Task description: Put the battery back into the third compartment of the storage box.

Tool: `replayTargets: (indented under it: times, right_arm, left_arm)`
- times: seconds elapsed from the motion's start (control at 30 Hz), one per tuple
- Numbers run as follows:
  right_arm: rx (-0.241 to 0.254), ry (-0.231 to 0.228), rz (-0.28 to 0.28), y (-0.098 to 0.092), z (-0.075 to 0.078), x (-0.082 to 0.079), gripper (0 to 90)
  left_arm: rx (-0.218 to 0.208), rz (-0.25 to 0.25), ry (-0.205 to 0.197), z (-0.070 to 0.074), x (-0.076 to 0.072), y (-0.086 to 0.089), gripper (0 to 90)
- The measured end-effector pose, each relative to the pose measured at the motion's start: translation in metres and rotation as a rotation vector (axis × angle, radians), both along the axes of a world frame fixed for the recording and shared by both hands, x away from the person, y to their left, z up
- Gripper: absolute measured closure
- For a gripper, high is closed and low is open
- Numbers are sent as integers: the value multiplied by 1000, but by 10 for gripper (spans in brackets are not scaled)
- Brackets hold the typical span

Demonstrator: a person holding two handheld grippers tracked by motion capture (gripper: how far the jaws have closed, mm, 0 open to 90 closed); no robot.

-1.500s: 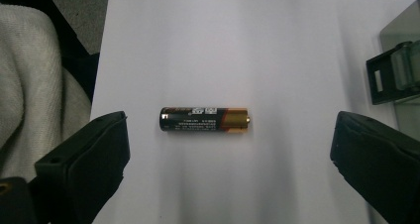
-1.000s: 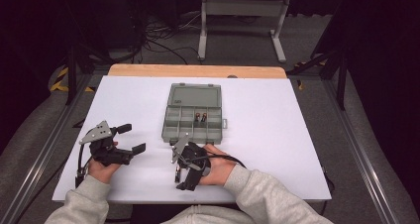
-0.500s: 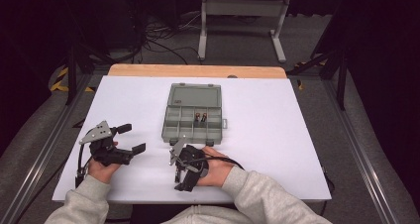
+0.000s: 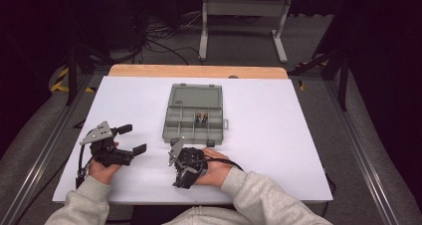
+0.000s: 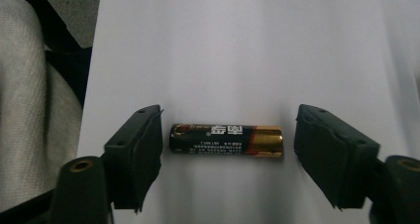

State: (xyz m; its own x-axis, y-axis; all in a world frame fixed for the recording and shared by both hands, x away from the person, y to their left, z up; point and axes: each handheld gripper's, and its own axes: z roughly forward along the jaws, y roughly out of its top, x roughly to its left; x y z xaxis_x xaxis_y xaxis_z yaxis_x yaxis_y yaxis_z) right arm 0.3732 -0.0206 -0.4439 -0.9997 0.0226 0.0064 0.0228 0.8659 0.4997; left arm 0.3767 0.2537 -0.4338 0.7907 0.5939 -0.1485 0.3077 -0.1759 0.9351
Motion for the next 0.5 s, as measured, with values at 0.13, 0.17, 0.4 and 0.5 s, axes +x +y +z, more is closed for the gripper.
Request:
replayTargets:
  times: [0.13, 0.17, 0.4, 0.5]
  right_arm:
    - [3, 4, 3, 0, 1, 1, 398]
    - [2, 2, 5, 0, 2, 1, 404]
    - [-10, 8, 20, 0, 5, 2, 409]
    - [-8, 10, 19, -2, 11, 4, 410]
  left_arm:
    - [-3, 4, -4, 0, 0, 0, 22]
    - [-4, 4, -4, 0, 0, 0, 22]
    - [-4, 4, -4, 0, 0, 0, 22]
    - [-4, 4, -4, 0, 0, 0, 22]
